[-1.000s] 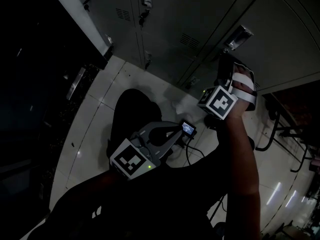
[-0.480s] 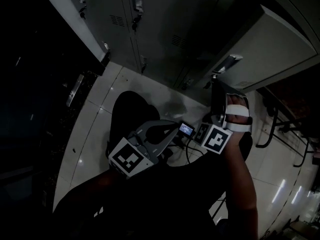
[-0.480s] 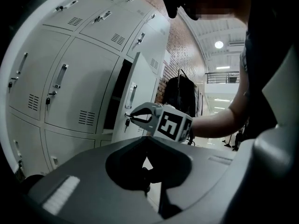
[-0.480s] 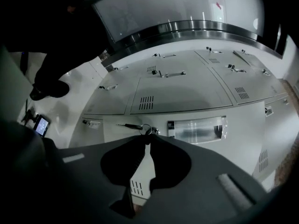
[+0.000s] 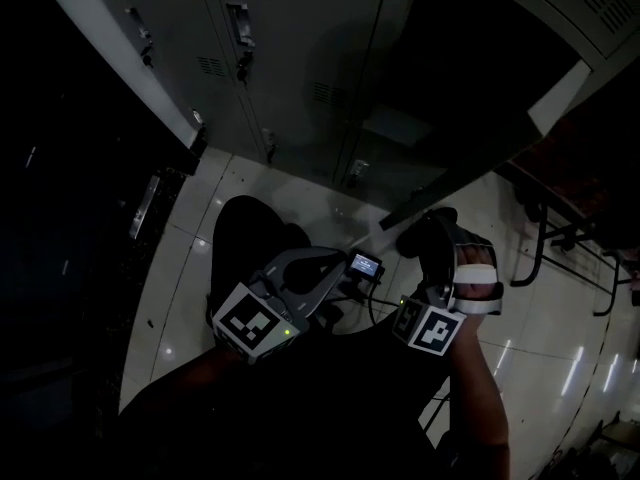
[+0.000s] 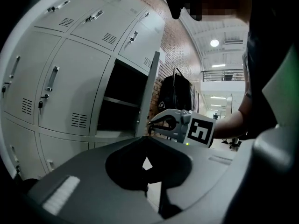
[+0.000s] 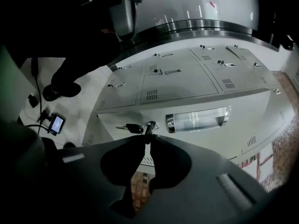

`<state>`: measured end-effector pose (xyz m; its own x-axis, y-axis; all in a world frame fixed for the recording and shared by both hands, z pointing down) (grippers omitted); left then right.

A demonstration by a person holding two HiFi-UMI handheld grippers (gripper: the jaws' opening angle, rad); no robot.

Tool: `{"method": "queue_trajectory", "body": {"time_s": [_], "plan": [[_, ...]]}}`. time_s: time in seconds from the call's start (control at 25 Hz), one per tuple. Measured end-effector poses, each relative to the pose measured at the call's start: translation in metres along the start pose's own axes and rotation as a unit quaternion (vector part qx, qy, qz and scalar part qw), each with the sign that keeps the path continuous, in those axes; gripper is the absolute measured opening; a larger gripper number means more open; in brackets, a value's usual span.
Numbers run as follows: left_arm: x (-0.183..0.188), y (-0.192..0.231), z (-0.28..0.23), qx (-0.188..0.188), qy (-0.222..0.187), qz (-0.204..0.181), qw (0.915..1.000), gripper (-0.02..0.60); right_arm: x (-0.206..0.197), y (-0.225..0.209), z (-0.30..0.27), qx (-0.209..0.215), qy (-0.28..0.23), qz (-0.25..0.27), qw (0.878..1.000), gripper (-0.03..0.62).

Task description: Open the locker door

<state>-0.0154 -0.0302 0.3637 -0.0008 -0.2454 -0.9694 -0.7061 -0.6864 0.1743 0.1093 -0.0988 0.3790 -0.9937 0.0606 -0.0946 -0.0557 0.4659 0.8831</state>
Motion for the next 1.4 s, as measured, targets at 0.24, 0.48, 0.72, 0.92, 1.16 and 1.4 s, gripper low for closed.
{"method": "queue_trajectory", "body": {"time_s": [0.24, 0.48, 0.72, 0.92, 1.16, 1.4], "plan": [[0.002, -0.012, -0.005, -0.011, 0.004, -0.009, 0.9999, 0.012, -0.036, 0.008, 0.022, 0.002, 0.029, -0.017, 0.999, 0.037], [0.002, -0.023, -0.006, -0.020, 0.009, -0.014, 0.9997, 0.012, -0.073, 0.018, 0.036, 0.006, 0.067, -0.040, 0.997, 0.035], [-0.003, -0.029, -0.008, -0.024, 0.018, -0.022, 0.9993, 0.012, -0.099, 0.014, 0.044, -0.003, 0.092, -0.061, 0.994, 0.035], [-0.002, -0.033, -0.010, -0.028, 0.018, -0.025, 0.9991, 0.012, -0.122, 0.015, 0.047, -0.005, 0.114, -0.083, 0.990, 0.035], [0.001, -0.038, -0.011, -0.031, 0.018, -0.027, 0.9990, 0.012, -0.149, 0.014, 0.050, -0.011, 0.141, -0.096, 0.985, 0.034], [0.003, -0.041, -0.013, -0.034, 0.017, -0.027, 0.9989, 0.012, -0.154, 0.014, 0.050, -0.014, 0.144, -0.088, 0.986, 0.034]]}}
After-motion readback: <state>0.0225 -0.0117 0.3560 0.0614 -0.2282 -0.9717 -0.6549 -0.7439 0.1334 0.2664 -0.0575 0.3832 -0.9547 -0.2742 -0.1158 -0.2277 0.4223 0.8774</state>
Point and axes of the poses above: the fingertips, and each gripper's own axes: z backward along the fingers, y to its left, x out of its top, the point moved 1 cm from there along z, backward along the fingers, and after that the axes turned 8 degrees about x, right-handed, at the moved point
